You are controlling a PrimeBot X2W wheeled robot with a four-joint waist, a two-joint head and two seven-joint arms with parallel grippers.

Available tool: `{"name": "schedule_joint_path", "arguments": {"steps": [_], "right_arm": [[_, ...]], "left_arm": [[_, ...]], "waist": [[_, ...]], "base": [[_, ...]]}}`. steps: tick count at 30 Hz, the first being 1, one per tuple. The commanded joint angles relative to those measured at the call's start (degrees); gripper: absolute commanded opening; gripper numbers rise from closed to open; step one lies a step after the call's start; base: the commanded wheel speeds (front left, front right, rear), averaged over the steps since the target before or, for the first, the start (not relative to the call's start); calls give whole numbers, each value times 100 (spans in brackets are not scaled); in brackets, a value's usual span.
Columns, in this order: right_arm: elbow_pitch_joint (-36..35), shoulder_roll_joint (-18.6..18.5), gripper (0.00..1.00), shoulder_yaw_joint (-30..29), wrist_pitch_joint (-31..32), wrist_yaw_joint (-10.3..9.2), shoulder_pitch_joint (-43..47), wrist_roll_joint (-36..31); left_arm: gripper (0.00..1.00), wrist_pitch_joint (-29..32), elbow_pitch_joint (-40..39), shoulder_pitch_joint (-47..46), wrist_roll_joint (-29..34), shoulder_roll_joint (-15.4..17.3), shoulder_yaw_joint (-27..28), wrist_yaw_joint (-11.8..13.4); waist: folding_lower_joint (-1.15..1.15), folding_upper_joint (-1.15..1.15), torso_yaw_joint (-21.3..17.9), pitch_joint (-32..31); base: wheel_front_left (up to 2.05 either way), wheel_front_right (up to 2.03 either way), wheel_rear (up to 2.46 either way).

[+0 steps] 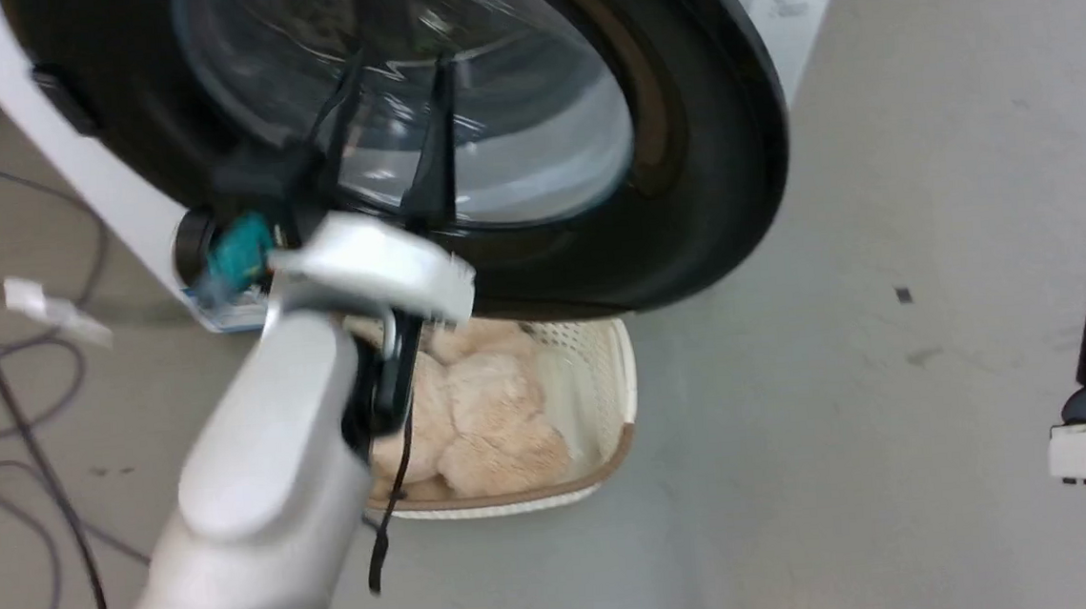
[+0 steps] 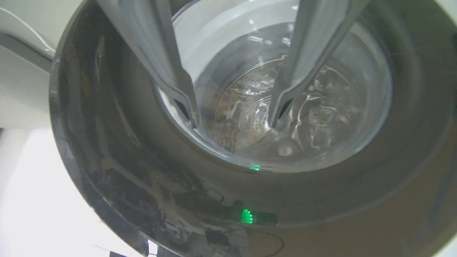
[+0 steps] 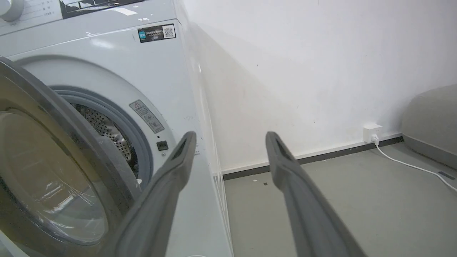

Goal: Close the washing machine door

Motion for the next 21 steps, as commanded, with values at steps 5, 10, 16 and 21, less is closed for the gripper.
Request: {"name": "schedule_joint_path", "arguments": {"steps": [5,10,16,21], "right_arm": [[-416,-3,100,62,-24,5,-157,-29],[-827,-3,100,483,-24,5,-223,1],[-1161,-3,100,1225,-24,5,-296,-44],[-1201,-212,0,2059,-24,5,-323,-180]], "left_arm": [[100,-23,-1008,1104,1397,6,698,543],[100,-23,-1696,1969,1957,-18,1202,695],[100,-23,-2128,2855,2282,-13,1712,795],[100,-23,-2377,3376,2429,-113,2004,785]], "waist": [[0,0,401,-432],[0,0,644,-637],[0,0,874,-751],[0,0,1002,-748]], "base": [[0,0,0],[0,0,0],[0,0,0],[0,0,0]]}}
